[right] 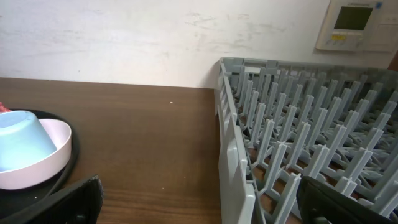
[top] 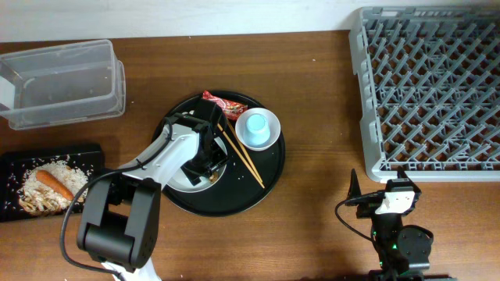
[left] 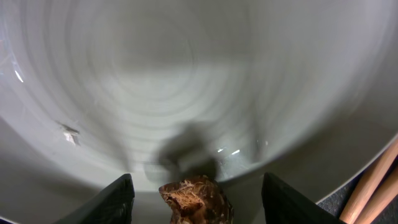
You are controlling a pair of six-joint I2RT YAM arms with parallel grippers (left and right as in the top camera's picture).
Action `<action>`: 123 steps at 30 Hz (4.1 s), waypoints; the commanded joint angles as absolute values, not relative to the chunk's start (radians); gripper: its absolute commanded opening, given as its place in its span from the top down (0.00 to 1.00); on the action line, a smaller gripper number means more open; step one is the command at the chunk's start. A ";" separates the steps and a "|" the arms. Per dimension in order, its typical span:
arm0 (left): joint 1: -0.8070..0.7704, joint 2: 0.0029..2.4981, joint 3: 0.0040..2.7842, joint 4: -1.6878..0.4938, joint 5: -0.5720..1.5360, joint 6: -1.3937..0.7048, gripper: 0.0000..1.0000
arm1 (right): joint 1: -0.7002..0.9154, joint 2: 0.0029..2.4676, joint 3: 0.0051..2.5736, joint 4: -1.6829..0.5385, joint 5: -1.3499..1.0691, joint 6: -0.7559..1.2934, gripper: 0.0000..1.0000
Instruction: Sort waste into correct bins and load items into the dishwasher rack
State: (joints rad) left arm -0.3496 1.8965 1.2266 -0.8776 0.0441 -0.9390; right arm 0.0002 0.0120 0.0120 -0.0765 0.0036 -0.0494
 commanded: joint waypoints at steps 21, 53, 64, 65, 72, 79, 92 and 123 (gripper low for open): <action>-0.352 1.908 1.227 -0.876 0.058 -0.956 0.60 | 0.006 0.006 0.006 -0.082 0.012 -0.041 0.02; -0.338 1.908 1.303 -0.969 0.153 -0.867 0.38 | 0.006 0.006 0.006 -0.082 0.012 -0.041 0.02; -0.337 1.908 1.266 -0.937 0.126 -0.898 0.40 | 0.006 0.006 0.006 -0.082 0.012 -0.041 0.02; -0.338 1.908 1.256 -0.926 0.127 -0.904 0.41 | 0.006 0.006 0.006 -0.082 0.012 -0.041 0.02; -0.339 1.908 1.237 -0.905 0.068 -0.924 0.42 | 0.006 0.006 0.006 -0.082 0.012 -0.041 0.02; -0.340 1.908 1.225 -0.905 0.056 -0.936 0.44 | 0.006 0.006 0.006 -0.082 0.012 -0.041 0.02; -0.340 1.909 1.210 -0.893 0.056 -0.958 0.68 | 0.006 0.006 0.006 -0.082 0.012 -0.041 0.02; 0.068 1.905 1.693 -1.110 0.047 -0.757 0.84 | 0.006 0.006 0.006 -0.082 0.012 -0.041 0.02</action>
